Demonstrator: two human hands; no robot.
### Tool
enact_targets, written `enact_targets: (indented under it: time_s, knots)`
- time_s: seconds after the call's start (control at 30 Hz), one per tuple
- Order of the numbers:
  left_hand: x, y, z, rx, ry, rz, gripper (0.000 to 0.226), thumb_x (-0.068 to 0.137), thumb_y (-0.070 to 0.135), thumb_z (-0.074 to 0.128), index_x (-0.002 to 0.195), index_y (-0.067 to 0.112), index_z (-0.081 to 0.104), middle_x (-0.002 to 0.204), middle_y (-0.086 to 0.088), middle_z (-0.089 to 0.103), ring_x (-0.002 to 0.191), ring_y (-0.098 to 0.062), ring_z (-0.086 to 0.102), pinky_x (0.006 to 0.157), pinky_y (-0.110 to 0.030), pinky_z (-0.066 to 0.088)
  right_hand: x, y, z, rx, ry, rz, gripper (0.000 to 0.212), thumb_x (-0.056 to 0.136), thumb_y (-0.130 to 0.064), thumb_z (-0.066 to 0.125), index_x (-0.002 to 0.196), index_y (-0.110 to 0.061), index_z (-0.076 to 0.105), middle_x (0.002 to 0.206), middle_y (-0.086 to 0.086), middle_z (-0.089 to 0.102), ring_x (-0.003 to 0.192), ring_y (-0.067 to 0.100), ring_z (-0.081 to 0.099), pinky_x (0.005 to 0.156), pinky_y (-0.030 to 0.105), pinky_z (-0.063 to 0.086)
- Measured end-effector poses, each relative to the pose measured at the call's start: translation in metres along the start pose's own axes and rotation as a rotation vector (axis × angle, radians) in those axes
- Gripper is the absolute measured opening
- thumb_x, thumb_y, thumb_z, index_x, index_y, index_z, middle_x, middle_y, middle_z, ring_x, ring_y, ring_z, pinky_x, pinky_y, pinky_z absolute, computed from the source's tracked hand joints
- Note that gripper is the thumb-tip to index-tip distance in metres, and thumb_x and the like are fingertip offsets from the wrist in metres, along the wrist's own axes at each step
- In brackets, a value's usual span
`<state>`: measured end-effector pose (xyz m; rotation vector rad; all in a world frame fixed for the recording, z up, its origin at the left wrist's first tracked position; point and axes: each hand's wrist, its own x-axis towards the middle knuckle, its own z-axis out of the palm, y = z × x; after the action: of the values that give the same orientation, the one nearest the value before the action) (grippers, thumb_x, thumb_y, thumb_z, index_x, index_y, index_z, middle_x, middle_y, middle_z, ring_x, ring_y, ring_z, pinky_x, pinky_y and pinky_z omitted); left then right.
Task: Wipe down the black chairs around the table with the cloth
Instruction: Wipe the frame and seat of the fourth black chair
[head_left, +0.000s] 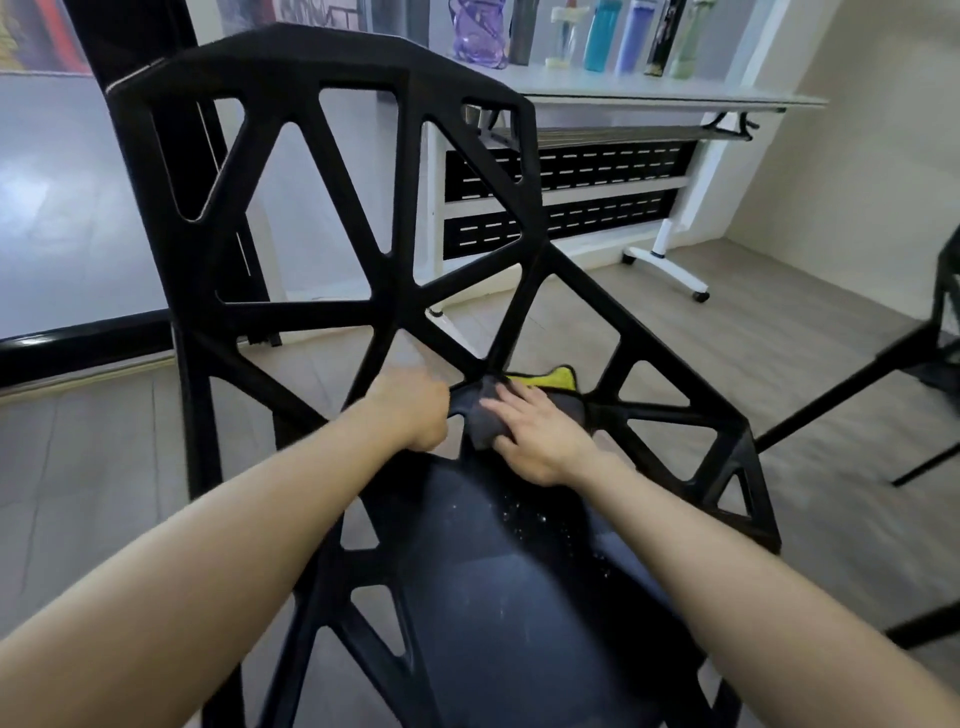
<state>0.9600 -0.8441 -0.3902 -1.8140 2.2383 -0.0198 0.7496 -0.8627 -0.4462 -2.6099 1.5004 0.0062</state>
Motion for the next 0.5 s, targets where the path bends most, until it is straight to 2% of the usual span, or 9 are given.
enact_targets:
  time_s: [0.1, 0.13, 0.23, 0.3, 0.4, 0.5]
  knots:
    - [0.008, -0.005, 0.022, -0.242, -0.139, -0.116, 0.063, 0.111, 0.05, 0.043, 0.156, 0.006, 0.038, 0.151, -0.019, 0.056, 0.136, -0.041, 0.058, 0.108, -0.047, 0.047, 0.025, 0.0, 0.0, -0.027, 0.019, -0.016, 0.072, 0.097, -0.048, 0.039, 0.166, -0.028, 0.033, 0.175, 0.007, 0.024, 0.164, 0.025, 0.01, 0.134, 0.042, 0.004]
    - [0.009, -0.007, 0.022, -0.302, -0.172, -0.116, 0.066, 0.111, 0.052, 0.043, 0.157, 0.006, 0.038, 0.149, -0.02, 0.058, 0.135, -0.041, 0.058, 0.108, -0.045, 0.046, 0.016, 0.01, -0.004, -0.047, 0.015, -0.027, 0.073, 0.096, -0.05, 0.038, 0.165, -0.03, 0.034, 0.175, 0.004, 0.026, 0.164, 0.023, 0.011, 0.134, 0.041, 0.005]
    - [0.011, -0.01, 0.01, -0.398, -0.191, -0.083, 0.048, 0.109, 0.042, 0.05, 0.143, 0.01, 0.056, 0.137, -0.016, 0.066, 0.128, -0.035, 0.062, 0.1, -0.037, 0.047, -0.048, 0.05, -0.008, -0.127, 0.074, 0.011, 0.076, 0.089, -0.059, 0.032, 0.16, -0.034, 0.044, 0.172, -0.005, 0.032, 0.163, 0.017, 0.014, 0.134, 0.037, 0.005]
    - [0.011, -0.012, 0.004, -0.393, -0.205, -0.07, 0.041, 0.106, 0.035, 0.05, 0.138, 0.011, 0.061, 0.134, -0.014, 0.068, 0.124, -0.033, 0.063, 0.095, -0.036, 0.048, -0.08, 0.063, -0.006, -0.158, 0.104, 0.014, 0.077, 0.089, -0.058, 0.031, 0.16, -0.033, 0.045, 0.173, -0.006, 0.03, 0.164, 0.014, 0.01, 0.134, 0.036, 0.003]
    - [0.013, -0.012, 0.004, -0.359, -0.218, -0.071, 0.037, 0.107, 0.032, 0.047, 0.134, 0.011, 0.063, 0.13, -0.013, 0.068, 0.119, -0.032, 0.063, 0.088, -0.034, 0.044, -0.043, 0.043, 0.001, -0.156, 0.099, -0.014, 0.078, 0.092, -0.054, 0.029, 0.164, -0.027, 0.038, 0.175, 0.0, 0.024, 0.165, 0.018, 0.007, 0.134, 0.038, 0.002]
    - [0.013, -0.011, 0.007, -0.343, -0.181, -0.074, 0.037, 0.105, 0.032, 0.047, 0.133, 0.012, 0.06, 0.126, -0.014, 0.068, 0.113, -0.033, 0.063, 0.086, -0.036, 0.046, 0.019, 0.01, 0.003, -0.073, 0.128, -0.047, 0.071, 0.098, -0.048, 0.036, 0.165, -0.023, 0.035, 0.176, 0.003, 0.023, 0.164, 0.021, 0.006, 0.134, 0.039, 0.0]
